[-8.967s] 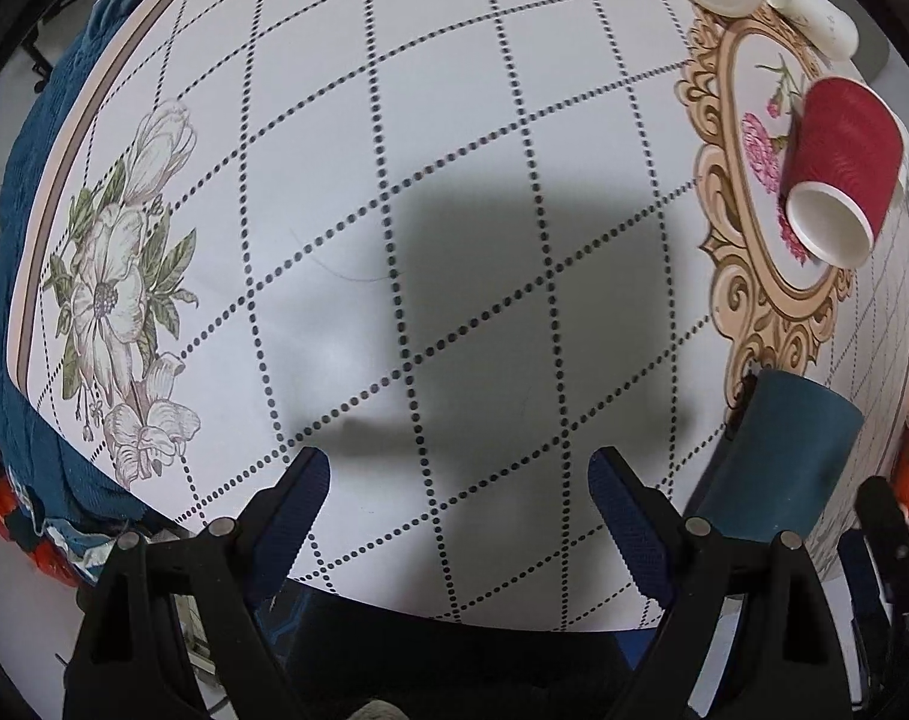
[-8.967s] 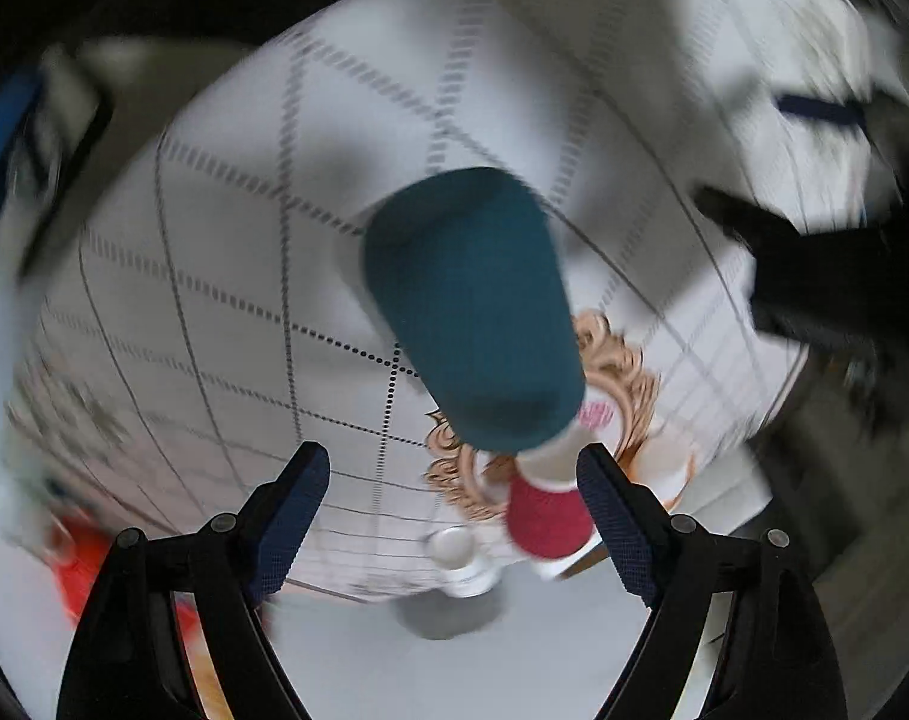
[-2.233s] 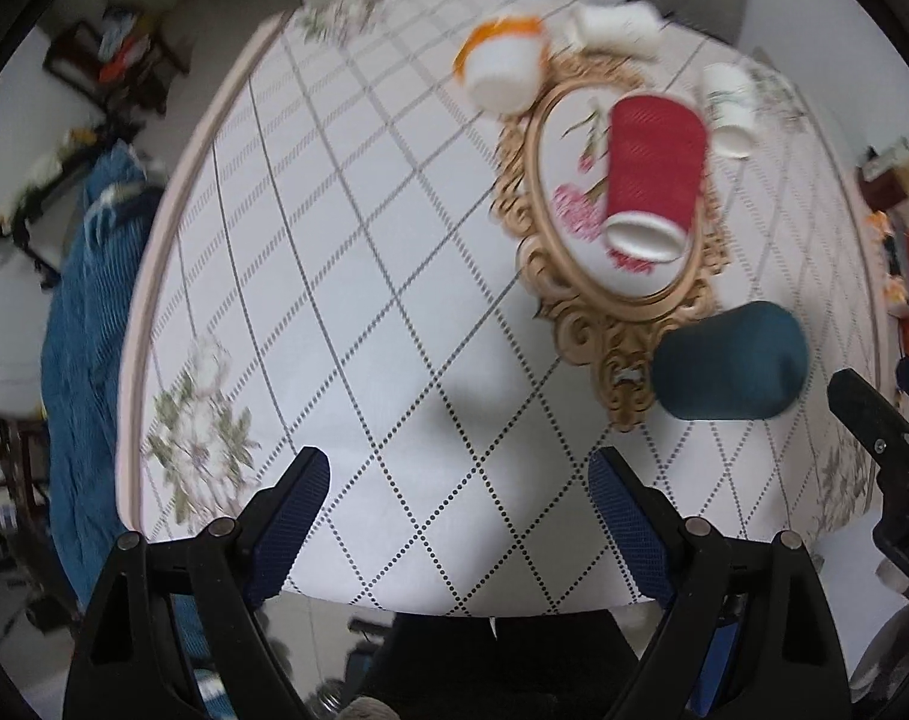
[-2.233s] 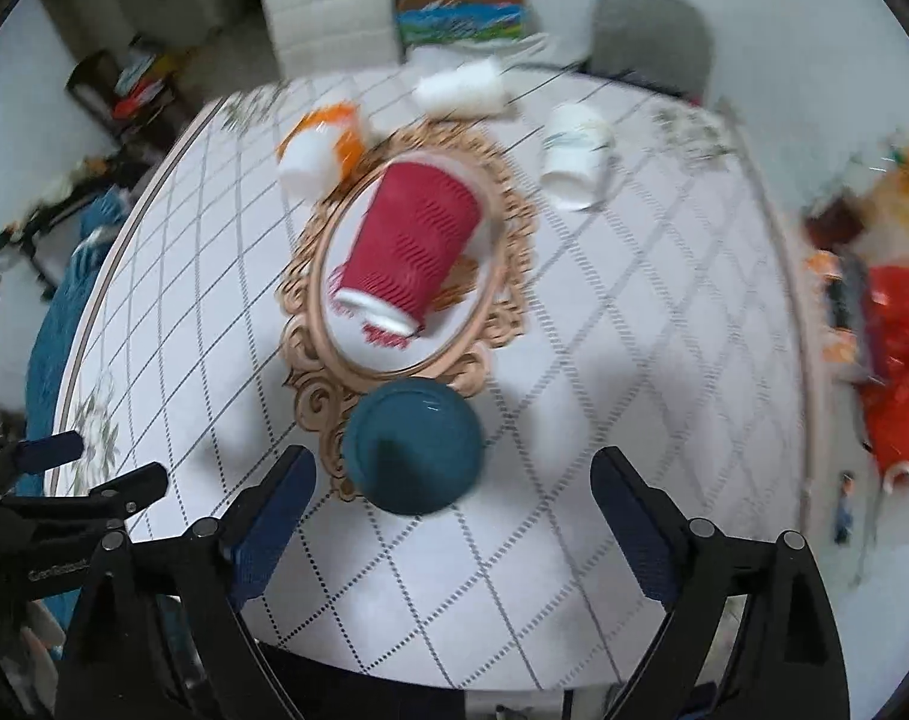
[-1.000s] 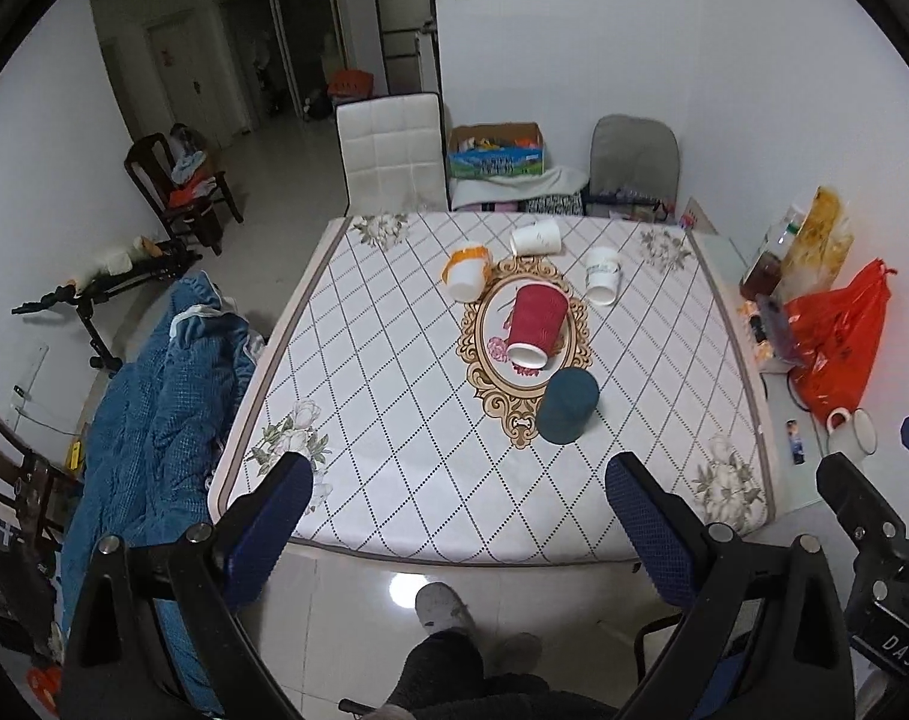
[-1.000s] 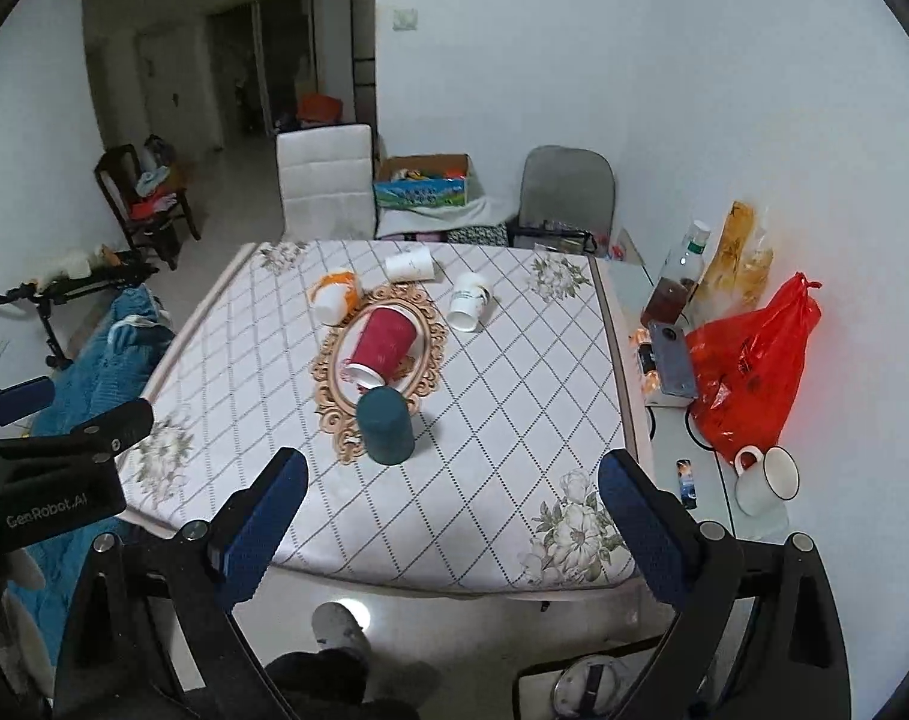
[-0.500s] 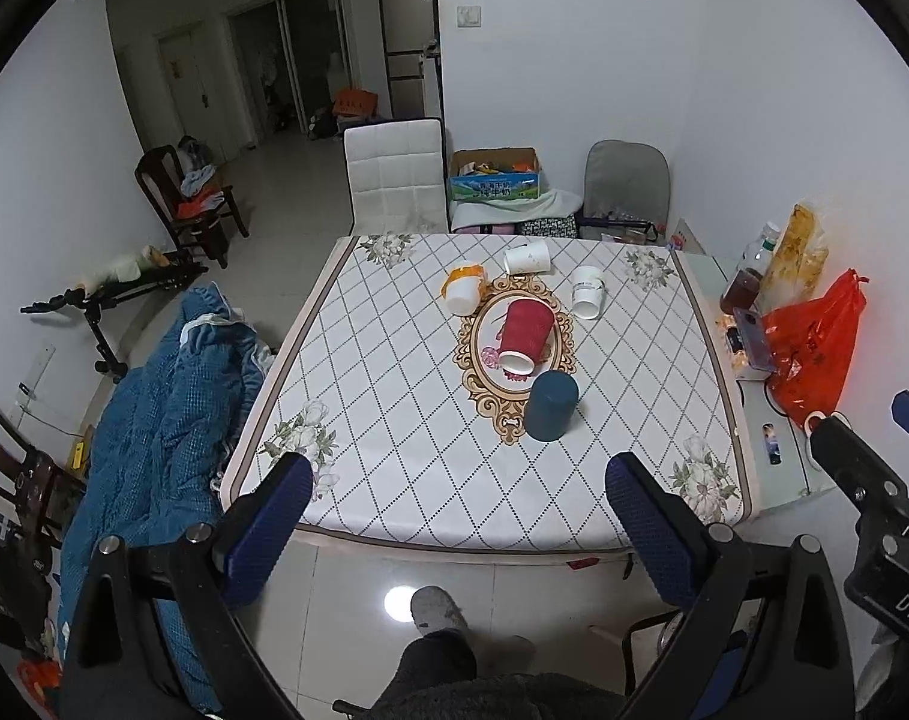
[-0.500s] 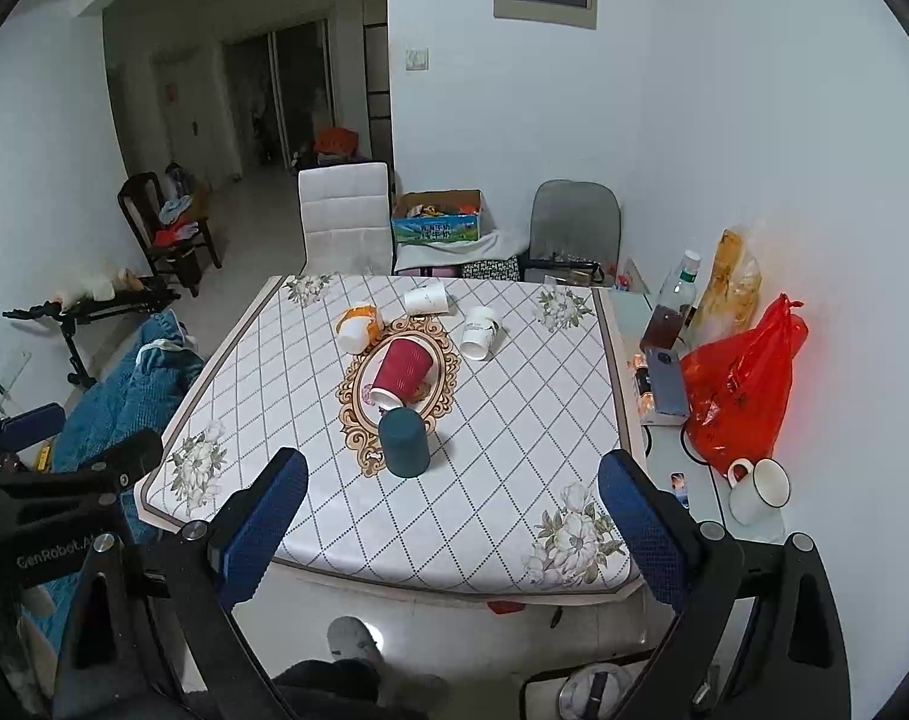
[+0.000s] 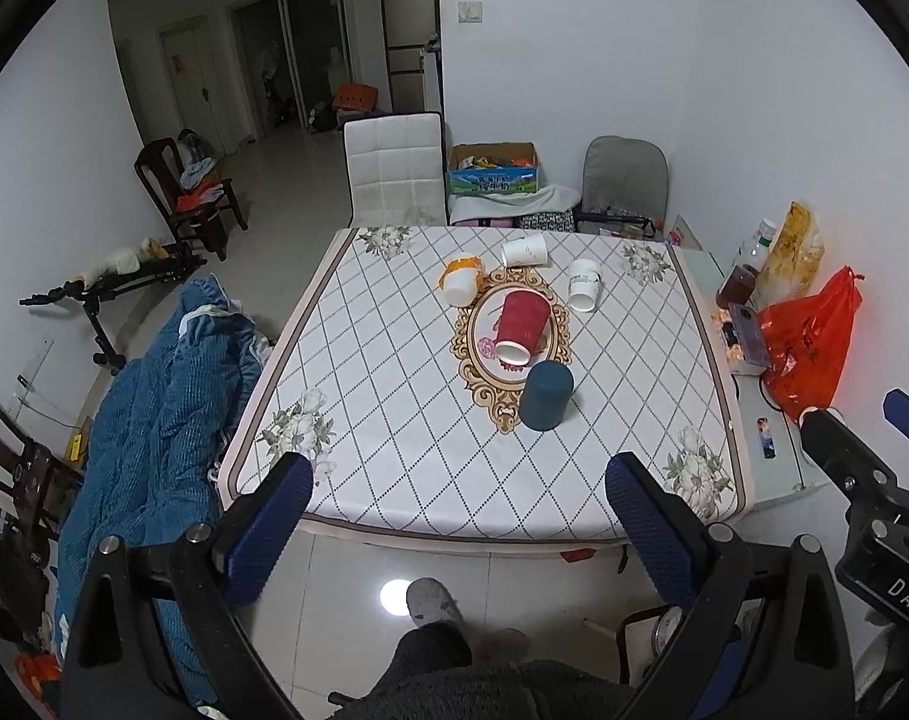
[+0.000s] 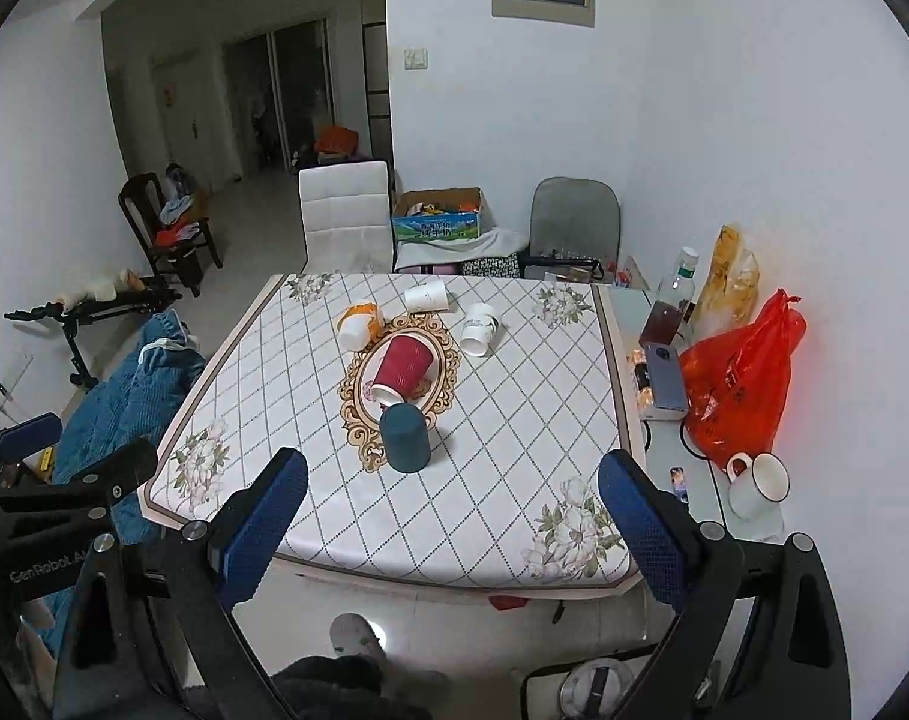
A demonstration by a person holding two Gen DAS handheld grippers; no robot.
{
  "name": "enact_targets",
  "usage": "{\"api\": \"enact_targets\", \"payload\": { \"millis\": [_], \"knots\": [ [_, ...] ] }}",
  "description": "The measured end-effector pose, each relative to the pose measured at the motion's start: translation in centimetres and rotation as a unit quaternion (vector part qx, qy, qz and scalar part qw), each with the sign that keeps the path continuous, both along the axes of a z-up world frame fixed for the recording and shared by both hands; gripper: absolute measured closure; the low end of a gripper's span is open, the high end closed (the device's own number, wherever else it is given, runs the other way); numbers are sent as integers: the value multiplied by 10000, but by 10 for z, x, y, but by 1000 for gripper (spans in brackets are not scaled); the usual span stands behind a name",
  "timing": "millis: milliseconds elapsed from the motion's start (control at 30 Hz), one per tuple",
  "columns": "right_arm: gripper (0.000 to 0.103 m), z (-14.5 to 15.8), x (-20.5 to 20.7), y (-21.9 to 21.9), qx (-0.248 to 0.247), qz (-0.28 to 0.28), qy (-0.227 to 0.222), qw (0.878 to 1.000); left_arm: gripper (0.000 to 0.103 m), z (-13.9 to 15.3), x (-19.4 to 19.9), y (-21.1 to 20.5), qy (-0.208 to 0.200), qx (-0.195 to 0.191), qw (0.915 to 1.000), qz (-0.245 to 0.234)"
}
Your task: Flip cup upside down
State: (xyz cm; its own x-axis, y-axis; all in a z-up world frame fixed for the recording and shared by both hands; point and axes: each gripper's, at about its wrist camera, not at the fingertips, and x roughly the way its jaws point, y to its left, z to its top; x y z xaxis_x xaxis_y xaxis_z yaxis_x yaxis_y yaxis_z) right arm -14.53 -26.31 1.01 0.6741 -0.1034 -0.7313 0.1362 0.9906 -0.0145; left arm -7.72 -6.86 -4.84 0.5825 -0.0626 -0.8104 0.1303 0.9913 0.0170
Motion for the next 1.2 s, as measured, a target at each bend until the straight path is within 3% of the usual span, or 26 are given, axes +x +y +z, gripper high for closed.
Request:
{"api": "enact_targets", "payload": {
  "millis": [1200],
  "knots": [
    [3,-27,12,-4,106,-33,299,9995,3,-13,3,-5,155,21,9999,-46]
  ]
}}
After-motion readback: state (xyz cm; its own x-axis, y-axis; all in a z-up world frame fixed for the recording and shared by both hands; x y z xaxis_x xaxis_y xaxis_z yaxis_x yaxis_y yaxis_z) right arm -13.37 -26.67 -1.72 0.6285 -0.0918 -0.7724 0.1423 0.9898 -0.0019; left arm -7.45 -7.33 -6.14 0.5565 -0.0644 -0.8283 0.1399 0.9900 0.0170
